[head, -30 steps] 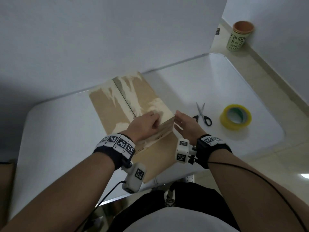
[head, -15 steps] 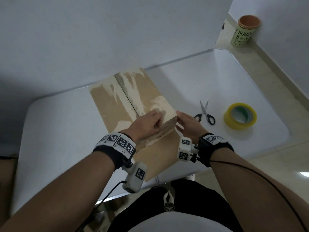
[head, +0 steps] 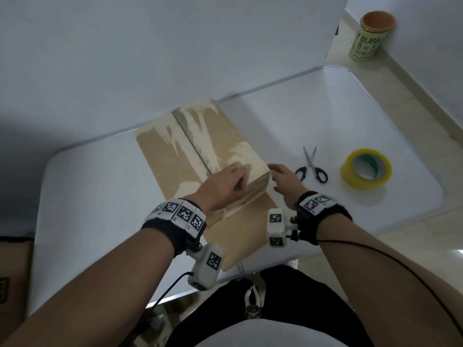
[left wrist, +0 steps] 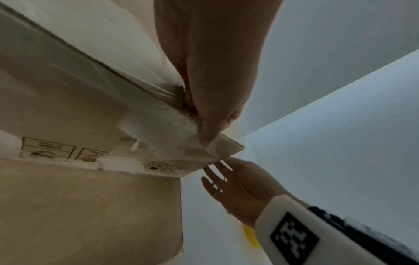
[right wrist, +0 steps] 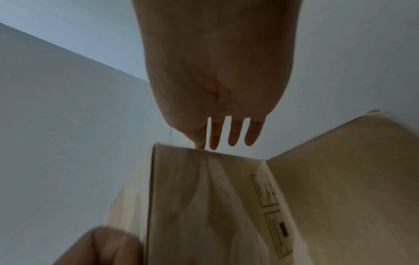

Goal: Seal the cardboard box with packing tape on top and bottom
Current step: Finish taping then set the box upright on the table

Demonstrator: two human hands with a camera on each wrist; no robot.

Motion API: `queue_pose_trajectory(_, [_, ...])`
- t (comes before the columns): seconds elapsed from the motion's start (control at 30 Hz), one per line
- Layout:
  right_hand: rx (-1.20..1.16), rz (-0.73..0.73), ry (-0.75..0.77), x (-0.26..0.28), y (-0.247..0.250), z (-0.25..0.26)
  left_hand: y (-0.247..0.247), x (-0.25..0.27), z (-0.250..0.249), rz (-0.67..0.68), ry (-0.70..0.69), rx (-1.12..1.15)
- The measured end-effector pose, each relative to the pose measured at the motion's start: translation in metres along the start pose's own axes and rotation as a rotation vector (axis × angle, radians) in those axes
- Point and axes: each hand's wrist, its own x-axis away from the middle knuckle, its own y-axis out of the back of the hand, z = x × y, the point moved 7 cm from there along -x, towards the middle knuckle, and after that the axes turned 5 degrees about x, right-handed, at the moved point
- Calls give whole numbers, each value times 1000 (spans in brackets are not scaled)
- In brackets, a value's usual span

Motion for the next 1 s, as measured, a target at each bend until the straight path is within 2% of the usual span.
queue_pose_trajectory(0.23, [25, -66, 11, -7, -8, 18, 3, 1, -6, 21, -26, 3])
queue_pose_trajectory(0.37, [-225, -213, -96, -1, 14, -1, 2, 2, -1, 7, -37, 23])
queue_pose_trajectory(0.43, [-253, -218, -168, 11, 21, -8, 3, 2, 1, -4, -45, 28])
queue_pose_trajectory(0.5, [-192, -64, -200, 25, 11, -6, 3, 2, 1, -8, -53, 29])
queue_pose_trajectory(0.57, [-85, 180, -192, 39, -8, 2, 2, 2, 2, -6, -58, 39])
queue_pose_trajectory(0.63, [12, 301, -173, 48, -17, 11, 2, 2, 4, 0, -55, 48])
queue_pose_trajectory(0.7, [85, 251, -178, 45, -9, 19, 1, 0, 4, 13, -55, 42])
queue_pose_trajectory(0.8, [172, 74, -229, 29, 9, 26, 0, -1, 2, 22, -55, 23])
queue_pose_trajectory(0.97, [176, 32, -266, 23, 4, 24, 0, 1, 2, 9, -7, -61])
queue_pose_trajectory(1.0, [186, 16, -224, 22, 4, 25, 0, 1, 0, -3, -2, -92])
